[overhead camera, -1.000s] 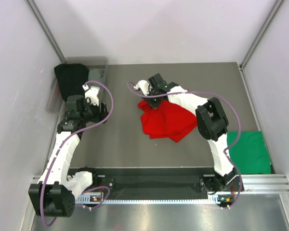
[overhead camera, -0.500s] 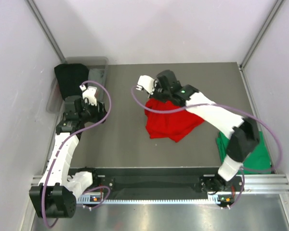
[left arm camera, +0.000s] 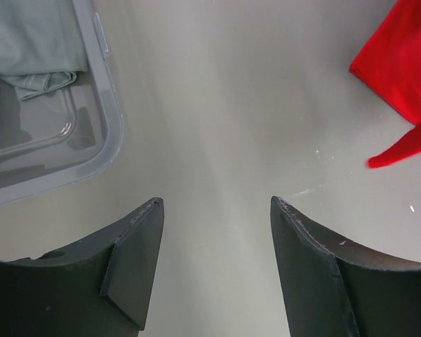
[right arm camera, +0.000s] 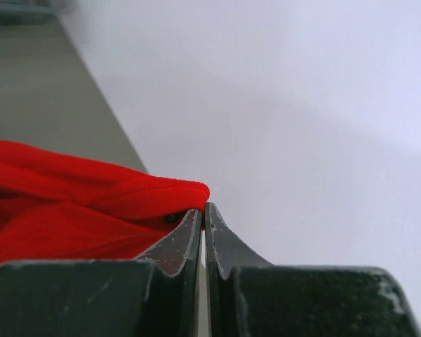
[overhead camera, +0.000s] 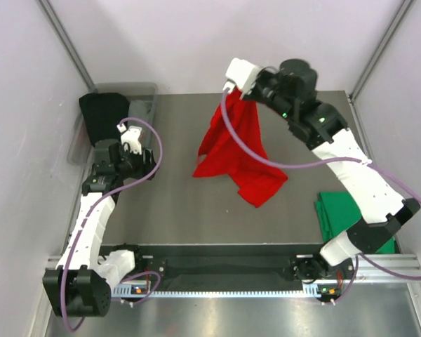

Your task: Fold and stack the t-shirts

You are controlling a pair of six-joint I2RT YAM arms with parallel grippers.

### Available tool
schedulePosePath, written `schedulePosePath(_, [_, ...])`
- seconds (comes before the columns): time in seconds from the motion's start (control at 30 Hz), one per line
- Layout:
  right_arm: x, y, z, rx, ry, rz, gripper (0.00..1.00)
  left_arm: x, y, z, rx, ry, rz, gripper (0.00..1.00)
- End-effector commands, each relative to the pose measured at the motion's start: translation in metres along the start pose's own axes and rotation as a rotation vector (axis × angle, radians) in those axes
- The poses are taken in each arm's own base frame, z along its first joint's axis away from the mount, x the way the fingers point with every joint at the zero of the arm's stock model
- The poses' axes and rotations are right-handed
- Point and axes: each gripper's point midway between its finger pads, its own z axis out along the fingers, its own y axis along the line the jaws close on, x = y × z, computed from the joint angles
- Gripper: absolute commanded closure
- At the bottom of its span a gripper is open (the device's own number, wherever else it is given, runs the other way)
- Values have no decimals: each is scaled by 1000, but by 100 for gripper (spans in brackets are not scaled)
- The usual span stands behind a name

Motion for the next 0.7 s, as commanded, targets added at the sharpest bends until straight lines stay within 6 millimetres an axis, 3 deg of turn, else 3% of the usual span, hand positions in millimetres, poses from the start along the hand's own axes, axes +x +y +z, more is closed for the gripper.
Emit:
schedulePosePath(0.0, [11,-86,-33,217,-13,22,100,-13,-1,5,22,-40,7,33])
schedulePosePath(0.03, [15,-99,-40,254,-15,35,100,-13,-1,6,28,-39,5,33])
schedulePosePath(0.07, [33,-118,-49,296,4,58,100,-14,-2,6,31,-40,3,33])
schedulePosePath(0.13, [48,-136,-67,352,10,68,99,-13,-3,9,44,-36,-1,33])
schedulePosePath(0.17, [68,-146,-76,390,52,57,98,-12,-5,10,60,-30,-5,33])
schedulePosePath(0.2, [86,-138,-80,389,93,48,98,-11,-7,12,72,-26,-6,33])
schedulePosePath(0.23, [104,-145,-88,425,134,27,98,-13,-8,12,78,-27,-7,33])
schedulePosePath(0.27, [128,-131,-89,407,186,32,99,-11,-10,13,94,-21,-11,33])
schedulePosePath(0.33, [163,-127,-101,417,254,45,99,-11,-13,14,113,-17,-10,33])
schedulePosePath(0.37, [187,-110,-103,396,302,69,99,-10,-19,15,141,-10,-6,32])
schedulePosePath(0.43, [216,-101,-113,407,336,139,98,-11,-23,18,156,4,9,31])
schedulePosePath(0.47, [232,-82,-112,365,359,168,98,-4,-32,29,179,53,27,30])
schedulePosePath(0.5, [242,-71,-112,346,380,188,98,-11,-53,36,226,66,97,30])
schedulePosePath(0.57, [260,-49,-115,332,417,234,99,7,-73,57,275,199,150,32])
schedulePosePath(0.6, [264,-43,-116,332,419,247,99,-7,-97,61,328,200,219,35])
schedulePosePath(0.63, [268,-38,-117,333,425,267,99,-6,-107,68,351,230,235,38])
schedulePosePath(0.67, [276,-24,-118,317,443,283,99,9,-113,81,365,319,232,39])
